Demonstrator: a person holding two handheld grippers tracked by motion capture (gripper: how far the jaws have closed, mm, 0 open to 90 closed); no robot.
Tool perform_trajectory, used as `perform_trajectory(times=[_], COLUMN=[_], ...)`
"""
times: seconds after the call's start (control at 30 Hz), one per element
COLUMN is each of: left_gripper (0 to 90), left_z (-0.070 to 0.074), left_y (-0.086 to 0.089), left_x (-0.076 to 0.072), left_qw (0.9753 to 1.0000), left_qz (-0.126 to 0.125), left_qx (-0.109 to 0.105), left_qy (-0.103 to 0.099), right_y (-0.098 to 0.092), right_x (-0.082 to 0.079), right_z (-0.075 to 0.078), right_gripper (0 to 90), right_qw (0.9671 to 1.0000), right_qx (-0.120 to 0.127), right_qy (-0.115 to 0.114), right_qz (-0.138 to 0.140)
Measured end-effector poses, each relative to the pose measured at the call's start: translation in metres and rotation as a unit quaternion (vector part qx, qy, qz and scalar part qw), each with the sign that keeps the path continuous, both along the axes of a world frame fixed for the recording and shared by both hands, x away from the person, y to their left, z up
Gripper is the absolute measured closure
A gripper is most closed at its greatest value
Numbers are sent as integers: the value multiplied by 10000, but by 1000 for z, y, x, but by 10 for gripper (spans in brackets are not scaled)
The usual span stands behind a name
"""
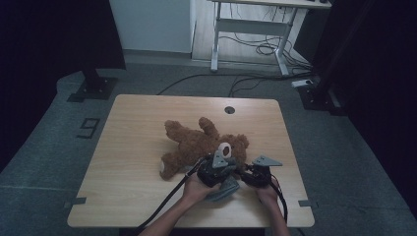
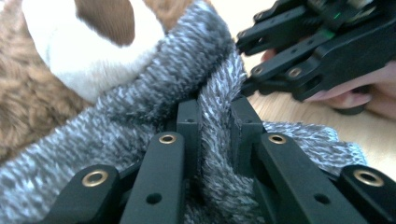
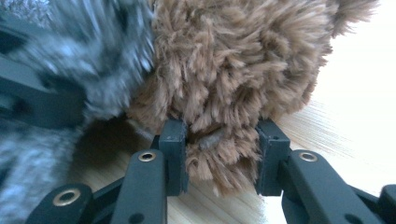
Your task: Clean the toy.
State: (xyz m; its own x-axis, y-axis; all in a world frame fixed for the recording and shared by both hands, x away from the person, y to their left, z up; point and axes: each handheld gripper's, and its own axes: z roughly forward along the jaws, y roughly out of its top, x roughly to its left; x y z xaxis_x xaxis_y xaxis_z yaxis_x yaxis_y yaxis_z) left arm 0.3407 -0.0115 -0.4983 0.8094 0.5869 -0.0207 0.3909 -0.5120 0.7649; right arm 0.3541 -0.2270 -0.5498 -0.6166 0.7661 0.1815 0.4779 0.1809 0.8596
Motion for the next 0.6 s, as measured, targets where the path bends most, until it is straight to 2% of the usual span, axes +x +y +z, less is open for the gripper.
perform_trajectory(times=[0.37,0.6], left_gripper=[773,772], left_z=[-9,-9], left_y=[37,60], left_x=[1,-3], left_qw=[9993,9989], left_qz=[358,466], left_qx=[-55,-49], left_qy=[130,71], right_y=[-1,-1], right_x=[0,0], right_z=[0,0], right_gripper=[631,631], right_qw=[10000,10000], right_qx=[16,13], right_qy=[7,11], right_qz=[20,29])
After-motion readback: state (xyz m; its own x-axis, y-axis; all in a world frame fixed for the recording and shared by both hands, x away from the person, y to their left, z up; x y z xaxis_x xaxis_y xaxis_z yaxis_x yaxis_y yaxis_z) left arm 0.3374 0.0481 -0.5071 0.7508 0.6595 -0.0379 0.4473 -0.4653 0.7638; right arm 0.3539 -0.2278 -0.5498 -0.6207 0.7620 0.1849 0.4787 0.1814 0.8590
